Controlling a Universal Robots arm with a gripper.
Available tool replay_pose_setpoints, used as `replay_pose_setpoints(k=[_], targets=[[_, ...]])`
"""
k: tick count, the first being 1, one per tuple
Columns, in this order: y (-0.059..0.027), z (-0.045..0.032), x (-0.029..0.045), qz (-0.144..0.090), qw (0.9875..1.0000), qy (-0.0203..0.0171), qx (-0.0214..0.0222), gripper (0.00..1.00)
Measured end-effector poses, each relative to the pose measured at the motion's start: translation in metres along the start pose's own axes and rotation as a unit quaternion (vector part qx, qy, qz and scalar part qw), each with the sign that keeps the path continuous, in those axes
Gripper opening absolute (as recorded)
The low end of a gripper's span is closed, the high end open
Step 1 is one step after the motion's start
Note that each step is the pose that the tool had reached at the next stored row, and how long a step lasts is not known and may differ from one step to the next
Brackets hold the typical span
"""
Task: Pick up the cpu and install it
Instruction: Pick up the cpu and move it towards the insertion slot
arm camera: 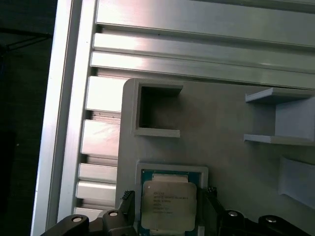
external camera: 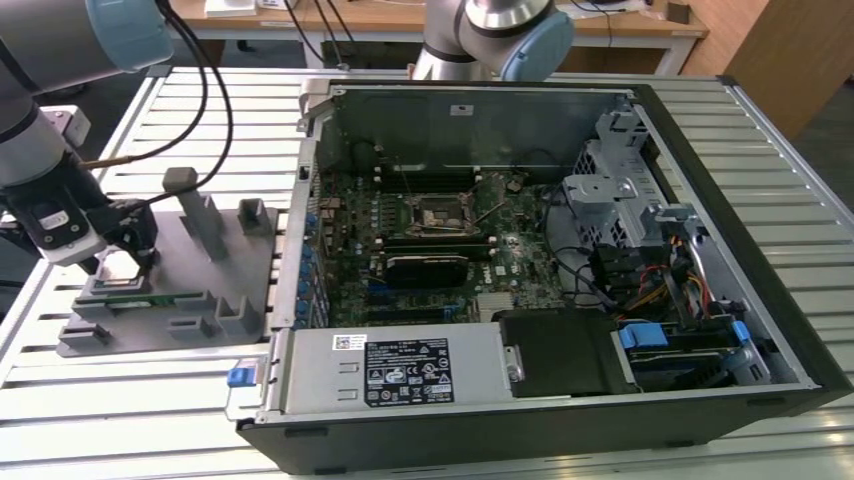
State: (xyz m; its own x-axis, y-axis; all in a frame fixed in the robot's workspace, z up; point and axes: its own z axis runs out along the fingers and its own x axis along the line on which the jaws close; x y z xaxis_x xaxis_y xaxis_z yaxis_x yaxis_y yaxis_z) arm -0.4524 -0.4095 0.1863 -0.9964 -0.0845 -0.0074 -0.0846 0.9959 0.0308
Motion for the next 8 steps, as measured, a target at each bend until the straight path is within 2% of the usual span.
replay_pose_setpoints(k=[8], targets=[[-0.0016,0.0004,-0.0013,0.003,1.0,-0.0001,0.0013,0.64]])
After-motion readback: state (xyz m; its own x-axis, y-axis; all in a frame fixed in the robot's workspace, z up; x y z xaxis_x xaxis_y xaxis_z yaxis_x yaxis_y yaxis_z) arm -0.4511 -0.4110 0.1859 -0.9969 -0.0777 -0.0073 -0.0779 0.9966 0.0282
